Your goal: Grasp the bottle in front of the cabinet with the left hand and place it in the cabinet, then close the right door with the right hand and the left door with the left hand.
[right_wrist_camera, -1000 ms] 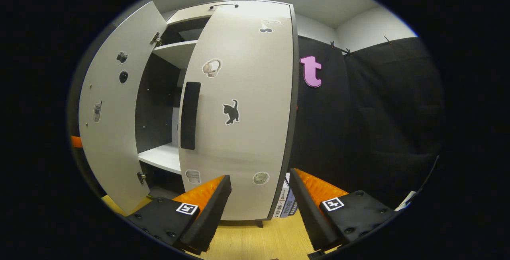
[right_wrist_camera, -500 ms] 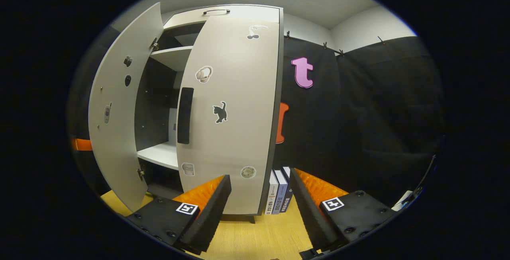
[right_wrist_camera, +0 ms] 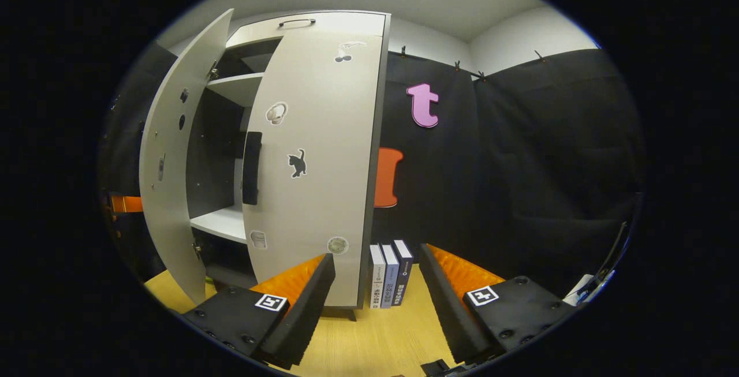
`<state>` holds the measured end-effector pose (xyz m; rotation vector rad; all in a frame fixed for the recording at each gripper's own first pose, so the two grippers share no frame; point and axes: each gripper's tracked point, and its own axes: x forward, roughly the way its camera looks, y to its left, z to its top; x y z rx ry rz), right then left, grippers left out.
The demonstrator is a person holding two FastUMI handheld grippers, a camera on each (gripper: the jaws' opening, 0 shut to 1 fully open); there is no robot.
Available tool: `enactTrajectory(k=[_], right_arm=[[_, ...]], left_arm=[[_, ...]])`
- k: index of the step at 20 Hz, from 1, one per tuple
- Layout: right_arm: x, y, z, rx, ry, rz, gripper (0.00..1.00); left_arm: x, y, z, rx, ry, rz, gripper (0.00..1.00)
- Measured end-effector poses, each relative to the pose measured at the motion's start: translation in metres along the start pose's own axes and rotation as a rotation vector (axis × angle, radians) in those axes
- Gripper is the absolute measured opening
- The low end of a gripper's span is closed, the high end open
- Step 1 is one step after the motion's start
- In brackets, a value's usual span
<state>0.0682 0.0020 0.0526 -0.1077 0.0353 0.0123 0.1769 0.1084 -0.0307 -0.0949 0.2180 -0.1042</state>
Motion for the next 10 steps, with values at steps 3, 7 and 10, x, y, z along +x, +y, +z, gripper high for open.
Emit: enactTrajectory(k=[3,7,10], right_arm=[[-0.004,-0.012,0.002,-0.002,-0.004,-0.025,0.88],[-0.009,-0.023,0.002,-0.009,-0.013,-0.047,0.88],[-0.014,-0.029,0.001,-0.021,-0.016,-0.059,0.88]], left_arm=[[0.019,-0.010,-0.005,-0.018,0.000,-0.040,0.94],[0.055,-0.029,-0.008,0.003,-0.011,-0.092,0.94],[0.075,-0.039,-0.022,0.005,0.017,-0.107,0.94]])
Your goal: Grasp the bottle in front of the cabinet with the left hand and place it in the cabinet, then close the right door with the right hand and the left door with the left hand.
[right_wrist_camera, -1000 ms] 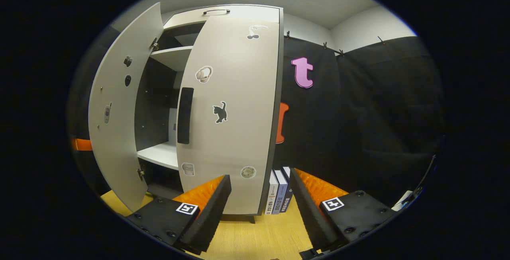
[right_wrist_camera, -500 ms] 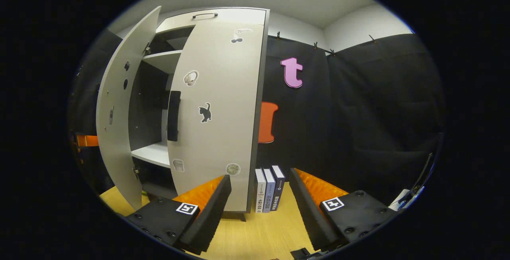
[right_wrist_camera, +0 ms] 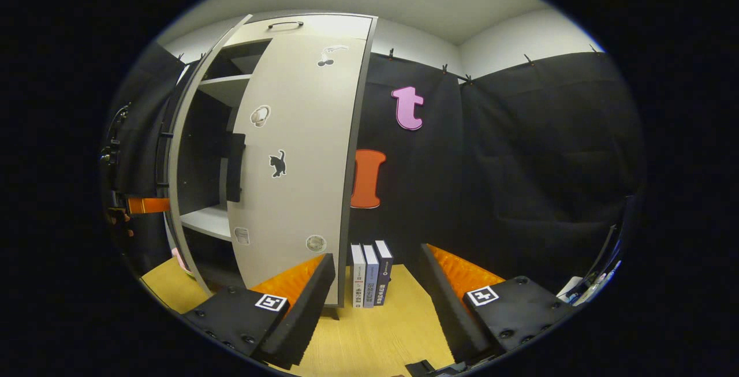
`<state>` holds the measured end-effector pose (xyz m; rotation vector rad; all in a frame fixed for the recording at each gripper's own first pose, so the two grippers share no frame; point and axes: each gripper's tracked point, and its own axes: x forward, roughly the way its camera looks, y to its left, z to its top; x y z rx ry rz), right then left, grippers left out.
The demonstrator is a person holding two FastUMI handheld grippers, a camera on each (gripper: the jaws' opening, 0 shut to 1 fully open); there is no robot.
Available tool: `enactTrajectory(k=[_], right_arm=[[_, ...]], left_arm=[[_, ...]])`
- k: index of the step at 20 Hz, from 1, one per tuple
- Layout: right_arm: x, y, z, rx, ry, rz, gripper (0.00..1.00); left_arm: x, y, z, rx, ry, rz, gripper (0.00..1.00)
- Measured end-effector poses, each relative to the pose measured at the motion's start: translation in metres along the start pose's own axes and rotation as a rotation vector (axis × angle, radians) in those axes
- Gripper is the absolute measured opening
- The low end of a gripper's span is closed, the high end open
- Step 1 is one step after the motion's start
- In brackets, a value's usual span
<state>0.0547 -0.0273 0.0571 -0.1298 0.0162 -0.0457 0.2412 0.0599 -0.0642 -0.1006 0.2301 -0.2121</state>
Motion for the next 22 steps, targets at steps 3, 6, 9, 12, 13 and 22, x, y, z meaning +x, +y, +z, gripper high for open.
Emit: enactTrajectory(k=[3,6,9,12,13,22], right_arm=[[-0.005,-0.003,-0.003,-0.001,0.001,-0.006,0.88],[-0.010,-0.007,-0.005,-0.001,0.005,-0.005,0.88],[-0.014,-0.013,-0.007,-0.002,0.008,-0.008,0.97],[-0.017,-0.022,-0.011,0.012,0.013,-0.018,0.97],[-0.017,-0.025,-0.014,0.020,0.019,-0.020,0.97],[-0.007,-0.046,-0.033,0.045,0.065,-0.032,0.97]], left_arm=[[0.014,-0.011,-0.004,-0.009,0.005,-0.016,0.94],[0.024,-0.013,-0.006,-0.017,-0.001,-0.015,0.93],[0.027,-0.014,-0.006,-0.024,0.001,-0.008,0.94],[0.028,-0.013,-0.005,-0.008,0.005,0.005,0.93],[0.028,-0.013,-0.005,0.000,0.006,0.011,0.93],[0.025,-0.010,-0.004,0.021,0.007,0.082,0.94]])
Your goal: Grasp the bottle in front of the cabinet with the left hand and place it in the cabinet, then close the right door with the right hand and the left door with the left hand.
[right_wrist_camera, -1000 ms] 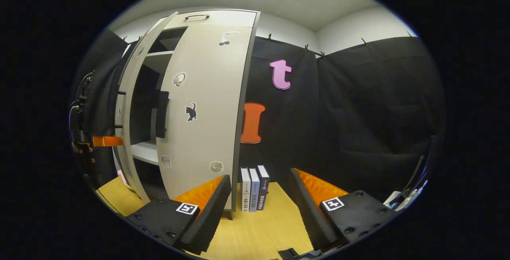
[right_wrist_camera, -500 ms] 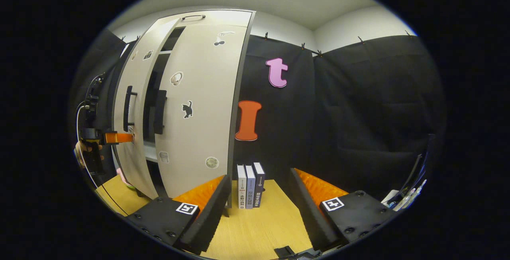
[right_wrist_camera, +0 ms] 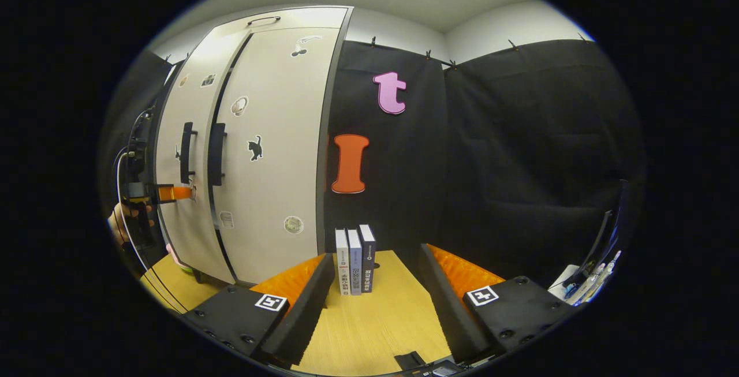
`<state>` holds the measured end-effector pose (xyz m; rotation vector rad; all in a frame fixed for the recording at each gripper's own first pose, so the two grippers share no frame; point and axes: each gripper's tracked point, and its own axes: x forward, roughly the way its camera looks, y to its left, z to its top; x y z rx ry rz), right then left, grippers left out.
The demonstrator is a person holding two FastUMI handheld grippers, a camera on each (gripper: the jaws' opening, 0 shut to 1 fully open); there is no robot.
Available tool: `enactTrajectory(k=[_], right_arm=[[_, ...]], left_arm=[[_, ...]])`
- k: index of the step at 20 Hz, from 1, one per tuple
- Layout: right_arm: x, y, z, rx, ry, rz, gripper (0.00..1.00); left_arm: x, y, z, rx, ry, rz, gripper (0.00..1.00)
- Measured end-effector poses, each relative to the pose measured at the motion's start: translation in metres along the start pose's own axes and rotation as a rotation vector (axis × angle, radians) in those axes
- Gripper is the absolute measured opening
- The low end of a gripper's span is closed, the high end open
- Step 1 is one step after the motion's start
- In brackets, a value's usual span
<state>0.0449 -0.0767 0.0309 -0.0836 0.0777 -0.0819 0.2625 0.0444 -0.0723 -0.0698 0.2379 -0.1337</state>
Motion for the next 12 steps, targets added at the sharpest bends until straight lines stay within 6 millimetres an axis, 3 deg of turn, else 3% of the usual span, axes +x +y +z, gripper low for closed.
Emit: enactTrajectory(k=[1,2,5,12], right_arm=[[0.002,0.000,0.000,-0.001,0.001,0.005,0.88],[0.005,0.000,0.001,-0.002,0.003,0.011,0.97],[0.010,0.001,0.006,-0.007,-0.003,0.032,0.97],[0.022,0.009,0.025,0.000,-0.002,0.099,0.97]], left_arm=[[-0.001,0.001,0.000,0.009,0.005,0.008,0.94],[-0.002,0.001,-0.001,0.014,0.010,0.015,0.93],[-0.009,0.006,0.003,-0.004,0.019,0.042,0.94],[-0.084,0.029,0.030,-0.058,0.021,0.103,0.94]])
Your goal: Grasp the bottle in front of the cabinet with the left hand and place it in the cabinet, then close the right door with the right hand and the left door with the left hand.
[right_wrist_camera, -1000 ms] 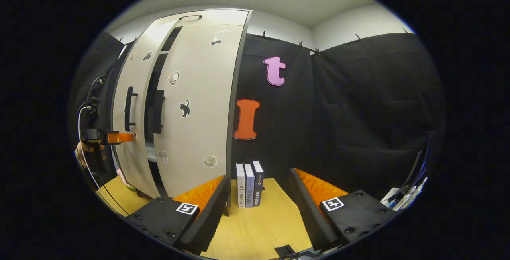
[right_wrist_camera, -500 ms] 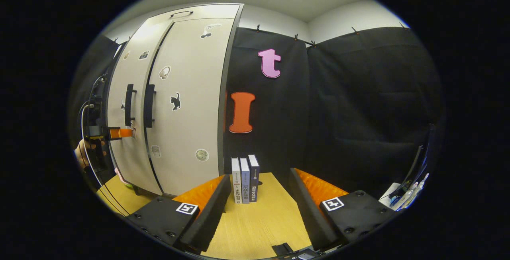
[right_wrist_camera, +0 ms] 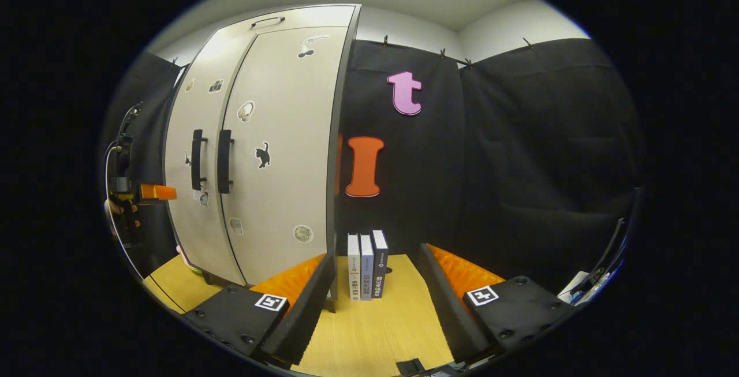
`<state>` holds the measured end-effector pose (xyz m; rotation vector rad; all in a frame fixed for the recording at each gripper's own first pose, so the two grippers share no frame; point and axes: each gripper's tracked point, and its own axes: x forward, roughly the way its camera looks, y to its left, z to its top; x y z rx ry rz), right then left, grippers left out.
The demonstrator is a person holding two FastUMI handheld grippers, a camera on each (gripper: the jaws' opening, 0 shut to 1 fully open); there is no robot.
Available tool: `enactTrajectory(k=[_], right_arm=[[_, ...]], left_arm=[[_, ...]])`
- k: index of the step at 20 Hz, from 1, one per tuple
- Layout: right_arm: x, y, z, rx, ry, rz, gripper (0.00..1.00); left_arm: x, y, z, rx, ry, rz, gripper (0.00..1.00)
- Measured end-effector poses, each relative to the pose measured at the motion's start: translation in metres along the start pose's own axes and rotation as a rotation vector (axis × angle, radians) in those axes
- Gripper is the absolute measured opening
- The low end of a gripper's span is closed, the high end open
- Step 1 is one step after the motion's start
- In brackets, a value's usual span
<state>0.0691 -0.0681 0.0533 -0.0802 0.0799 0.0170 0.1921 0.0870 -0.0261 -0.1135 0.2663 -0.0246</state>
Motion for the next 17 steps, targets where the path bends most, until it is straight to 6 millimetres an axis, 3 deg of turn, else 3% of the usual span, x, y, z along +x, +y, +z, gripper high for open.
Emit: enactTrajectory(k=[6,12,13,14,17], right_arm=[[0.005,0.018,0.024,-0.008,-0.030,0.074,0.97],[0.002,0.045,0.055,-0.012,-0.086,0.147,0.97],[0.001,0.049,0.059,-0.017,-0.096,0.156,0.97],[-0.001,0.053,0.063,-0.022,-0.105,0.164,0.88],[-0.007,0.063,0.070,-0.026,-0.129,0.176,0.87]], left_arm=[[-0.084,0.007,0.064,0.003,-0.073,0.010,0.94],[-0.171,0.005,0.125,0.134,-0.199,0.014,0.94],[-0.181,0.006,0.133,0.141,-0.214,0.015,0.94],[-0.192,0.006,0.137,0.137,-0.226,0.013,0.94],[-0.207,0.016,0.144,0.111,-0.253,0.019,0.94]])
